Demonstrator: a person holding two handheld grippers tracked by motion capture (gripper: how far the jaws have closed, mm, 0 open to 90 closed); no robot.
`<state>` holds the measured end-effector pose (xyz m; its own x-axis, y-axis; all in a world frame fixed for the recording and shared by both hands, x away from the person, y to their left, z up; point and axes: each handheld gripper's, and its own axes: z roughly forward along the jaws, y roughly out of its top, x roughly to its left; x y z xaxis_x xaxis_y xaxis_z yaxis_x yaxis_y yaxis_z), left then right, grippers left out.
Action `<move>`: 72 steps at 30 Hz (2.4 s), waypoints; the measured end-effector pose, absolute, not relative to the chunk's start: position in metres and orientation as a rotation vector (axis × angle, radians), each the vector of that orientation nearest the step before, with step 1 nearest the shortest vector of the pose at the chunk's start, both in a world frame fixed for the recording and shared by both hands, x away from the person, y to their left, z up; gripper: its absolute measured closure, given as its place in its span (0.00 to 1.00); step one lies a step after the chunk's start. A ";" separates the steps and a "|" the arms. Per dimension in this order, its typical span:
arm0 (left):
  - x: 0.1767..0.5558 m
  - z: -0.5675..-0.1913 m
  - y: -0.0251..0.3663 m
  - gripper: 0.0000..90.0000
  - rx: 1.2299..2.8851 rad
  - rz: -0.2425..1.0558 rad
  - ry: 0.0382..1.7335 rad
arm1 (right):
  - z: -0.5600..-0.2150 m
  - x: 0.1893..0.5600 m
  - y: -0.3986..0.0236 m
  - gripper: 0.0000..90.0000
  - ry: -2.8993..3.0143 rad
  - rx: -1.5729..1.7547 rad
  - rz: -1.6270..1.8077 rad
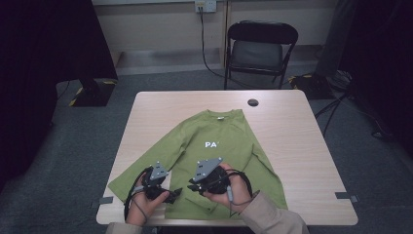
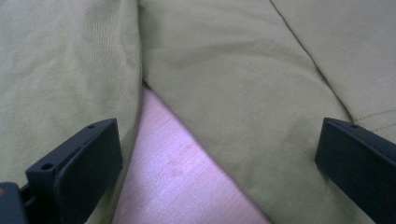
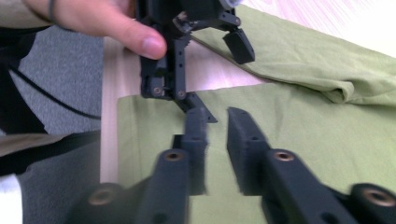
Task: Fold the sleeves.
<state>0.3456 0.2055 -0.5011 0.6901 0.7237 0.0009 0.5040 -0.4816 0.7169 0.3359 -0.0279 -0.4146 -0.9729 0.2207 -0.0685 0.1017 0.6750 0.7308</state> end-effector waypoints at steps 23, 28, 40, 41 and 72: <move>0.346 -0.501 0.206 0.00 2.189 0.396 0.934 | -0.425 0.363 -0.045 0.01 2.617 0.577 1.290; 0.346 -0.501 0.206 0.00 2.188 0.395 0.935 | -0.425 0.366 -0.051 0.01 2.619 0.611 1.270; 0.346 -0.501 0.206 0.00 2.188 0.395 0.935 | -0.423 0.372 -0.074 0.01 2.604 0.652 1.251; 0.346 -0.501 0.206 0.00 2.188 0.395 0.935 | -0.423 0.372 -0.077 0.01 2.599 0.652 1.251; 0.346 -0.501 0.206 0.00 2.187 0.395 0.936 | -0.422 0.374 -0.141 0.01 2.555 0.736 1.222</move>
<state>0.3455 0.2055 -0.5010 0.6905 0.7233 0.0003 0.5049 -0.4823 0.7158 0.3737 -0.1407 -0.4220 -0.8519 0.5232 0.0212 0.3449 0.5302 0.7746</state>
